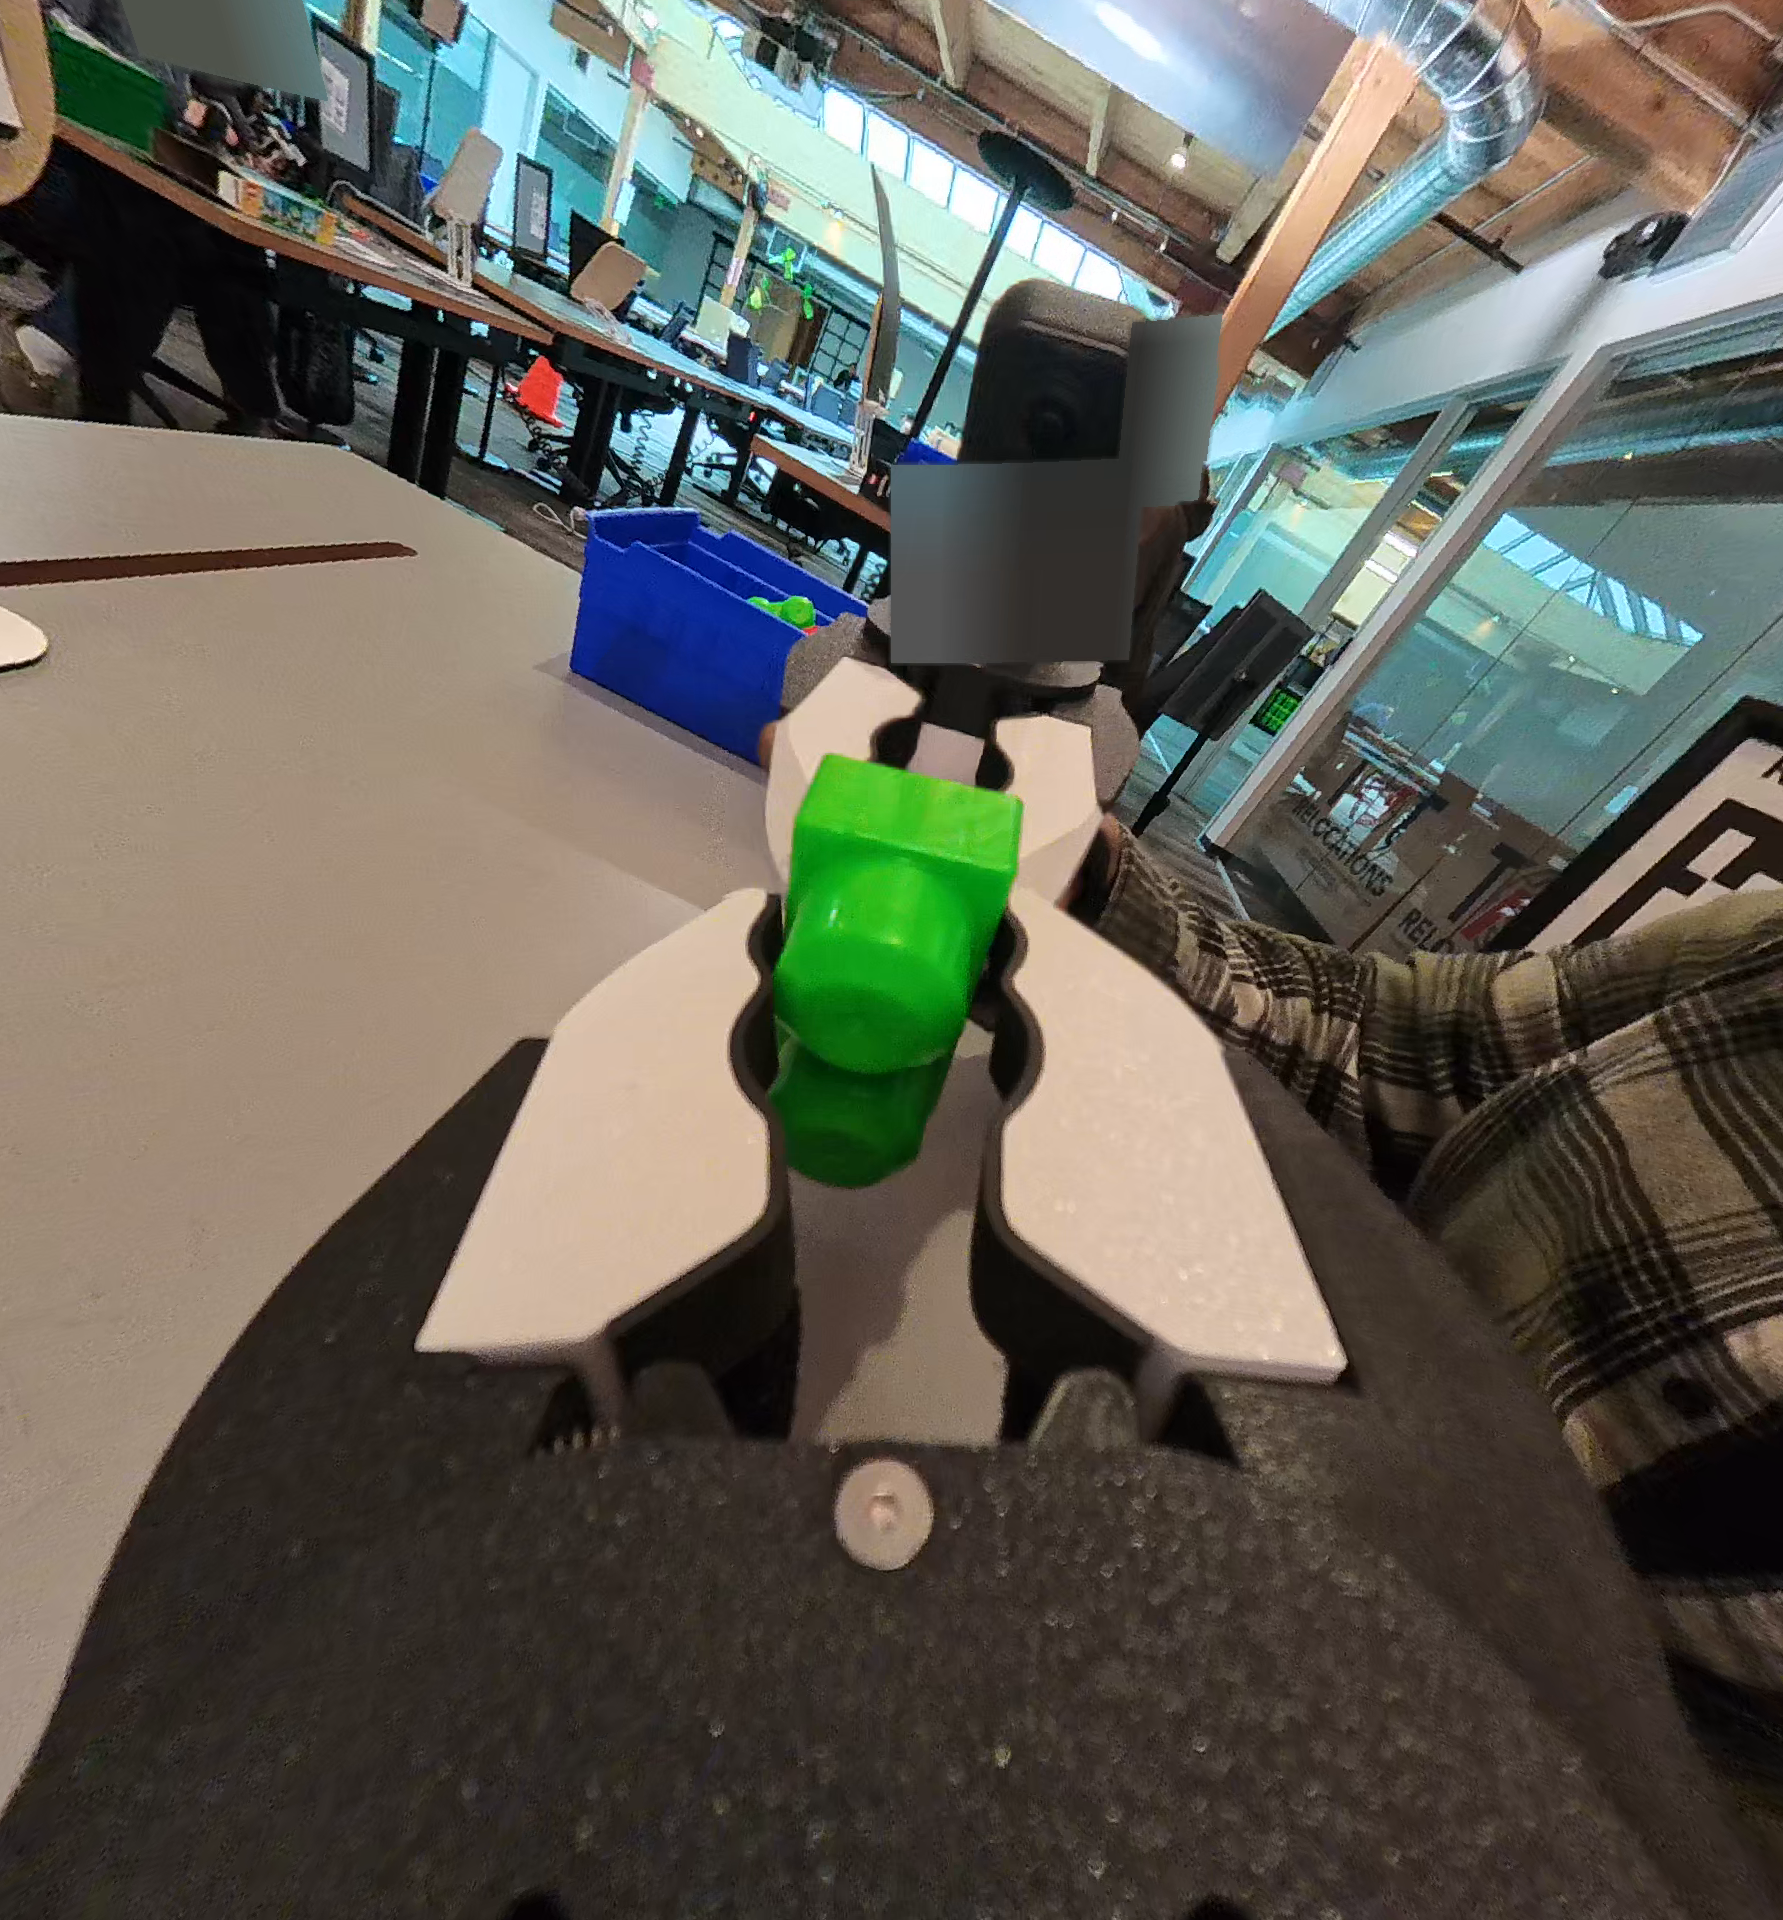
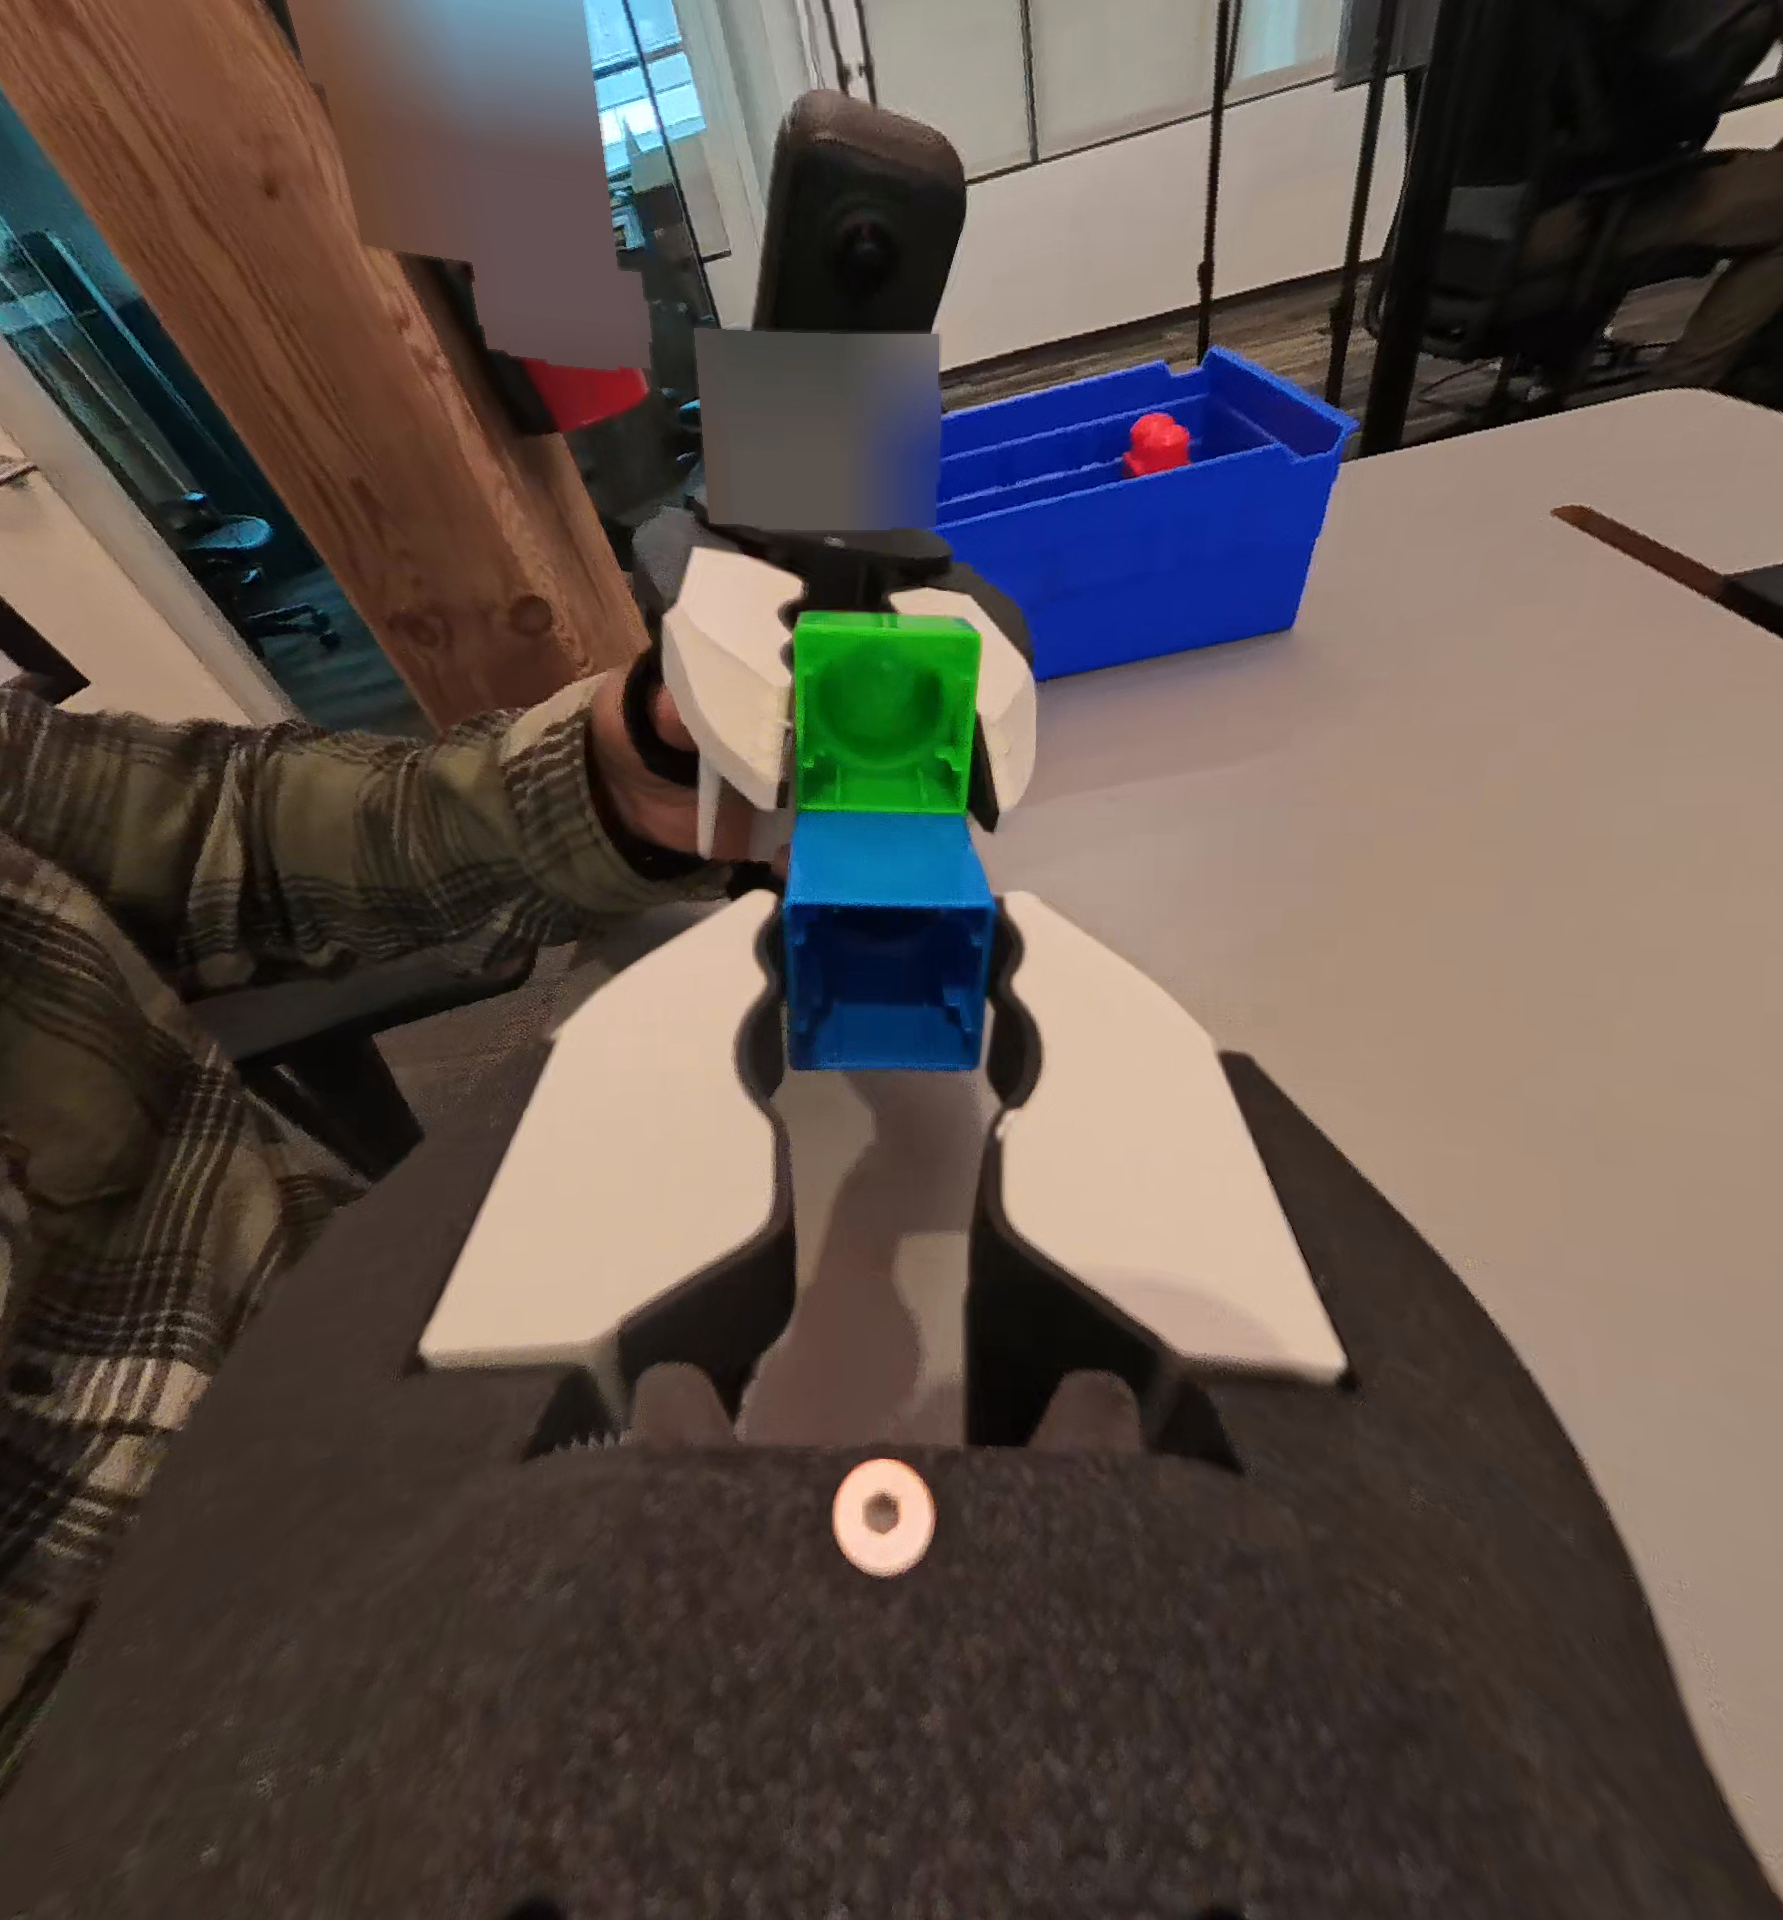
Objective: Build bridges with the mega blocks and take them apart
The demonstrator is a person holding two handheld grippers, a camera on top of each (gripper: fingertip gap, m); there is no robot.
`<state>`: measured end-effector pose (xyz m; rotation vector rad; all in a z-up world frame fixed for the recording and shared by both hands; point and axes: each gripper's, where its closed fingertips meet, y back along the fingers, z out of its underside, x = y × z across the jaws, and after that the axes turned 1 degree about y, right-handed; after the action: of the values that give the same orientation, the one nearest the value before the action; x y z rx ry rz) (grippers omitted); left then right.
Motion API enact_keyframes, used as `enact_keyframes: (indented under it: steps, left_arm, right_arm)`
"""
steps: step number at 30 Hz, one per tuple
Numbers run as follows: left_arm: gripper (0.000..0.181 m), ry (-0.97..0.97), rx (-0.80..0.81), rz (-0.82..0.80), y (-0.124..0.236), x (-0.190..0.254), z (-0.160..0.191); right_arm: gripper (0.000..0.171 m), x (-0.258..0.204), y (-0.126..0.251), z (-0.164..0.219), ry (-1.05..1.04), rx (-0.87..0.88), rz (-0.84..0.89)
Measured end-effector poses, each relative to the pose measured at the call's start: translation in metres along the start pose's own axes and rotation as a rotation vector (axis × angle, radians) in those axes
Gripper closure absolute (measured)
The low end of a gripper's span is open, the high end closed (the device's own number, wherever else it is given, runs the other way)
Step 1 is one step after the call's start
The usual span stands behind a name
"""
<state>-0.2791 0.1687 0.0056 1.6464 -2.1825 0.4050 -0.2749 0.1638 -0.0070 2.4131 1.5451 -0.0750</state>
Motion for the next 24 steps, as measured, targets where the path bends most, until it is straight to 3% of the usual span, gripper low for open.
enact_keyframes:
  steps: [5, 9, 13, 16, 21, 24]
  left_arm:
    - [0.145, -0.033, -0.033, -0.034, 0.001, -0.002, 0.006]
    - [0.145, -0.003, 0.048, -0.106, 0.033, -0.018, -0.008]
    - [0.144, -0.028, 0.041, -0.130, 0.052, -0.017, -0.008]
    - [0.144, -0.055, 0.025, -0.140, 0.056, -0.012, -0.005]
    - [0.144, -0.087, 0.005, -0.131, 0.050, -0.004, -0.002]
    - [0.144, -0.097, -0.019, -0.135, 0.045, -0.001, 0.001]
  right_arm:
    - [0.137, 0.000, 0.006, 0.003, -0.006, -0.036, 0.006]
    - [0.137, 0.024, 0.059, -0.008, -0.025, 0.021, 0.163]
    - [0.136, 0.051, 0.142, -0.010, -0.041, -0.018, 0.391]
    - [0.136, 0.081, 0.227, -0.004, -0.073, -0.088, 0.622]
    - [0.136, 0.129, 0.365, 0.024, -0.210, -0.140, 0.957]
    - [0.136, 0.147, 0.421, 0.047, -0.301, -0.159, 1.073]
